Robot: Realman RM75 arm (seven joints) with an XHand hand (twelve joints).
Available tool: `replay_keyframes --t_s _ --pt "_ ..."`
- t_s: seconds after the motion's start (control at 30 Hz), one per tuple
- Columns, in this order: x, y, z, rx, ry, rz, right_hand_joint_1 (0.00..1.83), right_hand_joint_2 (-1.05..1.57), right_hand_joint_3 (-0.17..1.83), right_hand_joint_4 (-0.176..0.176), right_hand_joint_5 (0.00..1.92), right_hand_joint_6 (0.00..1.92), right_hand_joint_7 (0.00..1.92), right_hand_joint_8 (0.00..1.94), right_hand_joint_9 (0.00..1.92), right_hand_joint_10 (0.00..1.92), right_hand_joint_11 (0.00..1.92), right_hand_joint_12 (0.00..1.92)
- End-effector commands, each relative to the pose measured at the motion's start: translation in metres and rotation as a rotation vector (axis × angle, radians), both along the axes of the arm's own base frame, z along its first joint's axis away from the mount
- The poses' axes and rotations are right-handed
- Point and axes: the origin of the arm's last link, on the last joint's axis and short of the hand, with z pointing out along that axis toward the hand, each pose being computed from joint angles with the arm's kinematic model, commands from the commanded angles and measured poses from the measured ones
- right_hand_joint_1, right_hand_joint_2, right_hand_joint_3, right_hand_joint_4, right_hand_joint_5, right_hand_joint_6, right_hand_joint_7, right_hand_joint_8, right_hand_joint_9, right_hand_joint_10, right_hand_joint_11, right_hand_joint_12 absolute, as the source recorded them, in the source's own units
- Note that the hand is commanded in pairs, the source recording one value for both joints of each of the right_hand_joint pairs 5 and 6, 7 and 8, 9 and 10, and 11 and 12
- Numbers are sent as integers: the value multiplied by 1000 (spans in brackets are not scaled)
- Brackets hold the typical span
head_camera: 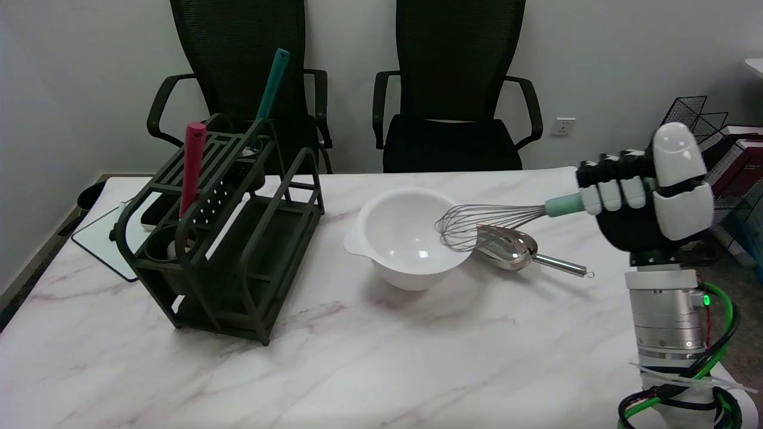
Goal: Place the whisk into the mixing bowl.
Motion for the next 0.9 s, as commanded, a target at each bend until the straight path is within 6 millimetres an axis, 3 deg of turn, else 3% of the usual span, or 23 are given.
replay_keyframes --t_s 0.03,0.2,0.4,0.63,0.9 --pt "10 -6 -80 190 120 -111 1208 1571 266 0 1920 1920 1920 1920 1920 1920 1920 1920" --pt "1 -21 -99 289 111 -177 1208 1571 271 0 1920 1920 1920 1920 1920 1920 1920 1920" --pt "-5 -34 -96 300 85 -235 1207 1571 263 0 1920 1920 1920 1920 1920 1920 1920 1920" --pt "8 -76 -98 370 44 -248 1205 1571 239 0 1920 1920 1920 1920 1920 1920 1920 1920" --pt "22 -112 -65 272 173 -263 1206 1571 215 0 1920 1920 1920 1920 1920 1920 1920 1920"
